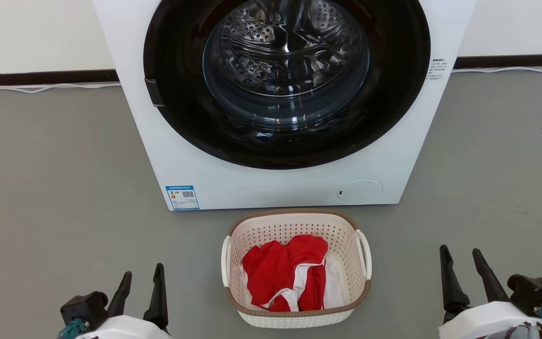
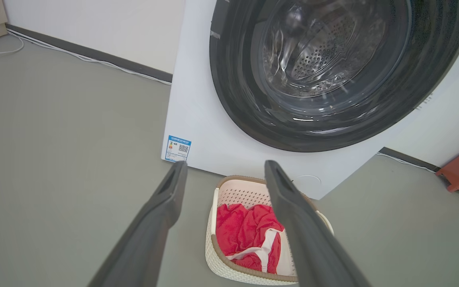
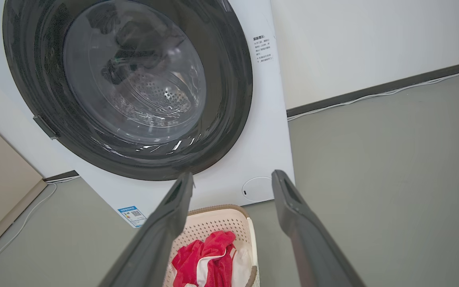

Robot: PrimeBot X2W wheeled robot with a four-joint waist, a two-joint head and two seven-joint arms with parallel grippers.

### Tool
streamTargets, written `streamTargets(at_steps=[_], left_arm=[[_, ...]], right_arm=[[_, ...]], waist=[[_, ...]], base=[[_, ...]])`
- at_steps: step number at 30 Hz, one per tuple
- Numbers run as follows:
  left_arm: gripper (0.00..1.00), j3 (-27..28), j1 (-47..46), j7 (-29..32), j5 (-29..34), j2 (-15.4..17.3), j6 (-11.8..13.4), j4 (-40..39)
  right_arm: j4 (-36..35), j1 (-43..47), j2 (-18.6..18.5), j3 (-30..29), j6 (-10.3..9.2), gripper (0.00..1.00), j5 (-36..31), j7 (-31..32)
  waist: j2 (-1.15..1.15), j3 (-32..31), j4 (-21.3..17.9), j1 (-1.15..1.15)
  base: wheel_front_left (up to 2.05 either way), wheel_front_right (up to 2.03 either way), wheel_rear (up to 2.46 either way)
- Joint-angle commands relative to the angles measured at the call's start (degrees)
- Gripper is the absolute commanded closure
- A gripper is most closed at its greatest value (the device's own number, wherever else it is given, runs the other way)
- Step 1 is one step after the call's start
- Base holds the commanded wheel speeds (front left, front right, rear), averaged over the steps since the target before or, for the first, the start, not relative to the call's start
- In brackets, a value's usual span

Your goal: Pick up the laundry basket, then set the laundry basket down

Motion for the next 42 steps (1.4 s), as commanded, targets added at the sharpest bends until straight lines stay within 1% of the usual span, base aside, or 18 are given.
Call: streamTargets(at_steps=[1,17,29,42], left_arm=[[0.0,1.0,-1.2,-0.9,2.1,0.7,0.8,-1.3],[0.0,0.0,-1.2,-3.6,12.8,1.0,1.4,-0.7],[0.0,0.7,-1.1,-5.6,19.2,1.0,1.1,1.2],[0.0,1.7,-1.4,-5.7,17.5,0.7,0.3,2.7]], right_arm=[[-1.3,-1.0,-0.8,1.0,0.32,0.0,-2.2,-1.0],[0.8,-0.6,-0.8,-0.5,0.37,0.0,-15.0,-3.7],[2.6,-0.7,-0.8,-1.5,0.42,0.0,-23.8,-5.8],[4.0,-1.1,-0.8,-1.9,0.42,0.0,-22.5,-5.9]], waist=[[0.0,0.0,0.0,0.0],[0.0,0.2,-0.3,0.0],[0.0,0.2,-0.1,0.0],[0.0,0.1,-0.1,0.0]], base=[[0.0,0.0,0.0],[0.0,0.0,0.0],[0.0,0.0,0.0],[0.0,0.0,0.0]])
